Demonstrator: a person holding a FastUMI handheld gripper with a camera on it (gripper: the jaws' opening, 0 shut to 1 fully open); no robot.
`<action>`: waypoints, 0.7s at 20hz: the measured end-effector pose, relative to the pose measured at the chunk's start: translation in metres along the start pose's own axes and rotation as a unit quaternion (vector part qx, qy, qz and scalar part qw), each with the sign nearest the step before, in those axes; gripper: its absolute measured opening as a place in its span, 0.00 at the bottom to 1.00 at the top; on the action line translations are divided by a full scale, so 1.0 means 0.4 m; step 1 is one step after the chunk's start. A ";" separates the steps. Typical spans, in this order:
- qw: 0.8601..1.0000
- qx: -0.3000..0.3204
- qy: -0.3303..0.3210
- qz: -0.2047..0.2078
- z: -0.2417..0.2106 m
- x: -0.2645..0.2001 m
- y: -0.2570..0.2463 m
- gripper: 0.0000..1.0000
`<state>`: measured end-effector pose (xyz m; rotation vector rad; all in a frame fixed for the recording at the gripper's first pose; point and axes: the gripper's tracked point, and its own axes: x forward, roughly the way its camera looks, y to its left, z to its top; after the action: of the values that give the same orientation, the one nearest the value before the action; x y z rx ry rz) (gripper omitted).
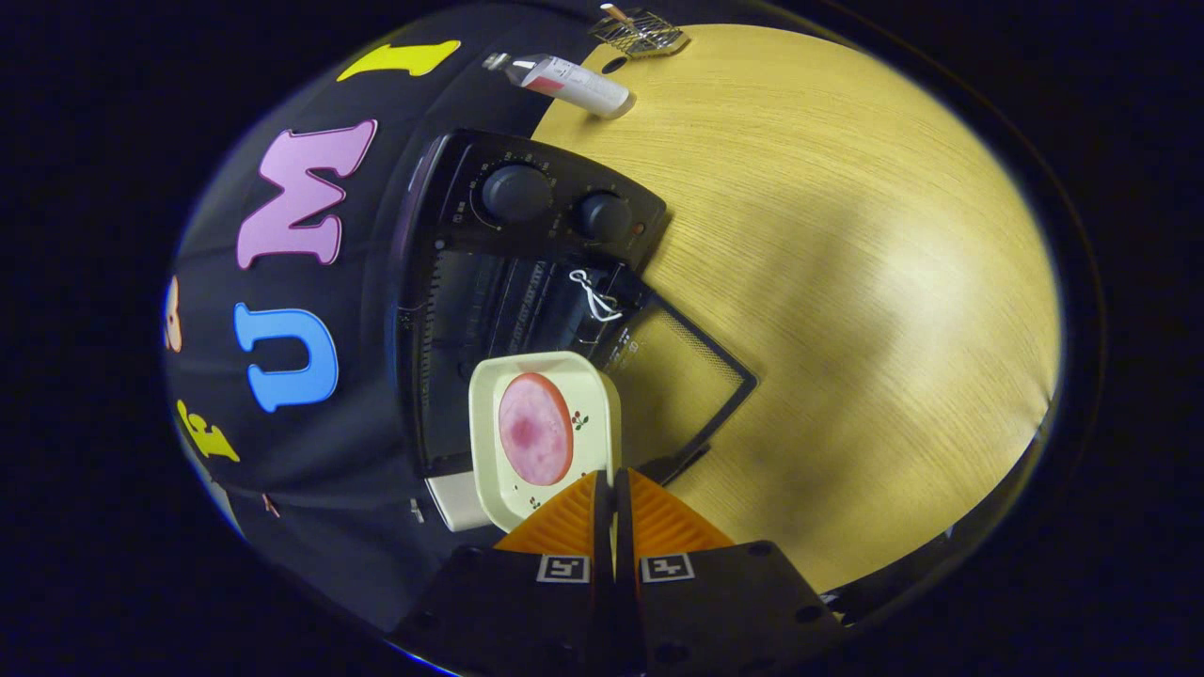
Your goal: Open the toaster oven, put the food inside, and close the toaster oven door.
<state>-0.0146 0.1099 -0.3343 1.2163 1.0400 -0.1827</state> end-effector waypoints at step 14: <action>0.973 0.179 -0.144 -0.024 0.048 0.167 0.124 0.06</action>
<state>0.0639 0.1400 -0.3502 1.4372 0.8012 -0.5880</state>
